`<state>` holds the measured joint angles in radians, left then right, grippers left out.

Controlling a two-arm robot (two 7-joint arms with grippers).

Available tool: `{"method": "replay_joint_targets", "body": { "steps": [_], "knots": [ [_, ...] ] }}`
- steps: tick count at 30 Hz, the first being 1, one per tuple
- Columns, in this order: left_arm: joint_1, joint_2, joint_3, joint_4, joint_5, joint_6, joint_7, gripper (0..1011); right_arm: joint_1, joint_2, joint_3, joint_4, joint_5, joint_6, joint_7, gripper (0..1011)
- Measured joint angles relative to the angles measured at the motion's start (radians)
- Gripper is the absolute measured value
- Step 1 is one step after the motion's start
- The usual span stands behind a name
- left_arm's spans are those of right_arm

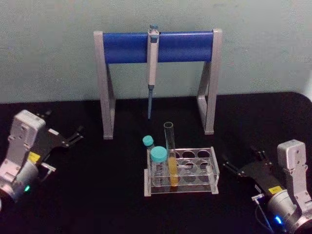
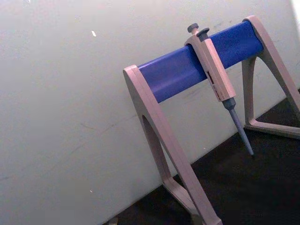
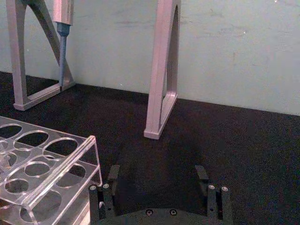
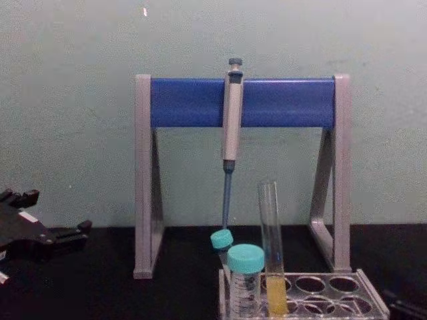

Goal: Pick up the test tube from the test tube rack, shake it, then place it back into the test tube rack.

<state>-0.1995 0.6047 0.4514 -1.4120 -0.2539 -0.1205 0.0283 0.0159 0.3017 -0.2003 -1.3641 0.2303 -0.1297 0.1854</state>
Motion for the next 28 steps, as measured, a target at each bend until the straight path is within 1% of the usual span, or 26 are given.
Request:
{"method": "replay_joint_targets", "body": {
  "steps": [28],
  "knots": [
    [0.0,0.0,0.0,0.0,0.0,0.0,0.0,1001,0.0,0.0,0.0,0.0,0.0,0.0,0.0,1000]
  ]
}}
